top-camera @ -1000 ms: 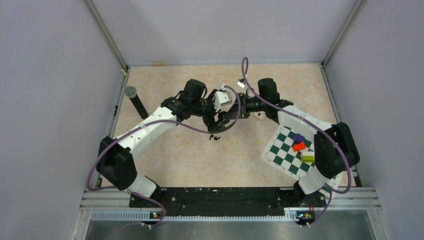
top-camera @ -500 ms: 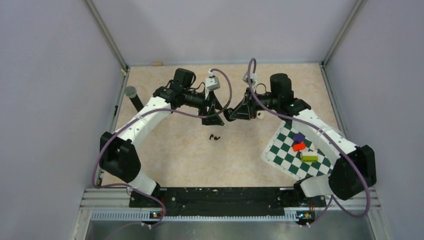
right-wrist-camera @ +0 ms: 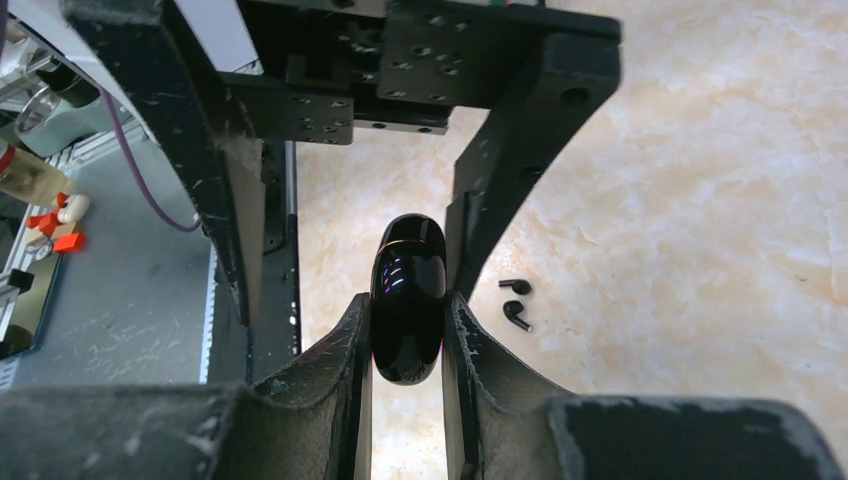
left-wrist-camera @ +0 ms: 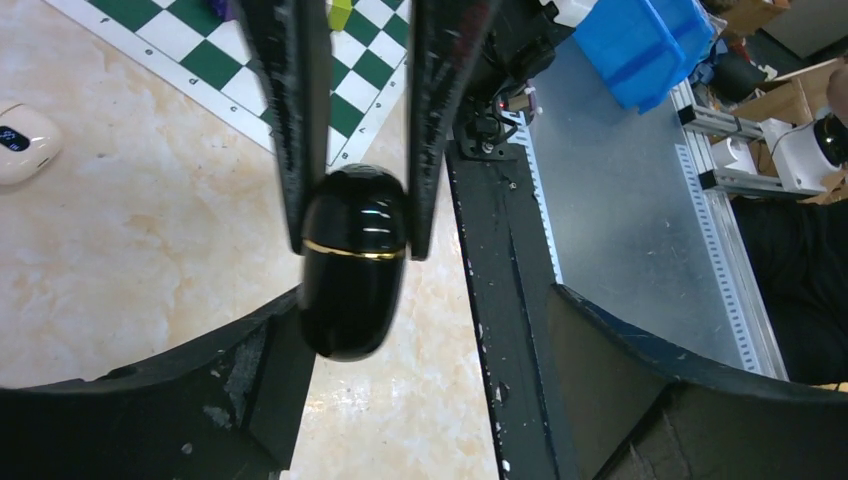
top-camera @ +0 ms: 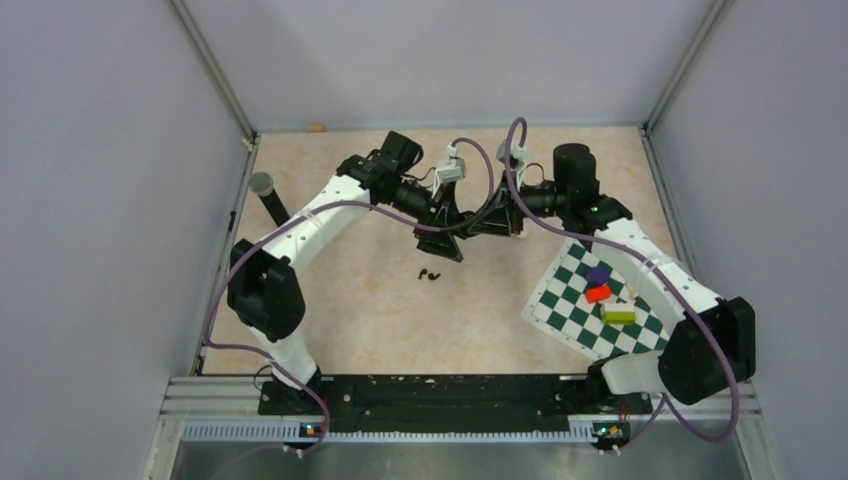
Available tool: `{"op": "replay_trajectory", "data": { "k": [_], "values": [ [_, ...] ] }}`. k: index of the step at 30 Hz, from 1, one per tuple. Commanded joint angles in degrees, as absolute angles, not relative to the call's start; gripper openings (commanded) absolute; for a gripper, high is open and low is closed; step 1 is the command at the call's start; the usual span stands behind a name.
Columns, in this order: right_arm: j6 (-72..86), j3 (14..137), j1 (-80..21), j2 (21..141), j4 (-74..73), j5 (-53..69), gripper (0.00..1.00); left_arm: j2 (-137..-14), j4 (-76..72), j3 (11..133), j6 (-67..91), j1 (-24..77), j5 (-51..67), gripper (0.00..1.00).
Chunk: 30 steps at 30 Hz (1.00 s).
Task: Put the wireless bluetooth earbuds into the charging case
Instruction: Pass from the right arm to the left
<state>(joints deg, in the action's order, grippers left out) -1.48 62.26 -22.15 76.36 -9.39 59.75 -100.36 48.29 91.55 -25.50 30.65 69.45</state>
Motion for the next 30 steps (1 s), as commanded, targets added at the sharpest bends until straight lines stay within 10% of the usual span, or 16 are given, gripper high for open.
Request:
{"op": "replay_trajectory", "data": {
  "k": [1, 30],
  "values": [
    [-2.4, 61.7, -20.4, 75.2, -6.3, 62.5, 0.09, -100.1, 49.1, 91.4, -27.6, 31.4, 72.8, 0.84],
    [0.4, 63.0, -18.4, 78.8, -7.4, 70.5, 0.09, -97.0, 42.5, 89.2, -23.0, 32.7, 70.0, 0.54]
  ]
}}
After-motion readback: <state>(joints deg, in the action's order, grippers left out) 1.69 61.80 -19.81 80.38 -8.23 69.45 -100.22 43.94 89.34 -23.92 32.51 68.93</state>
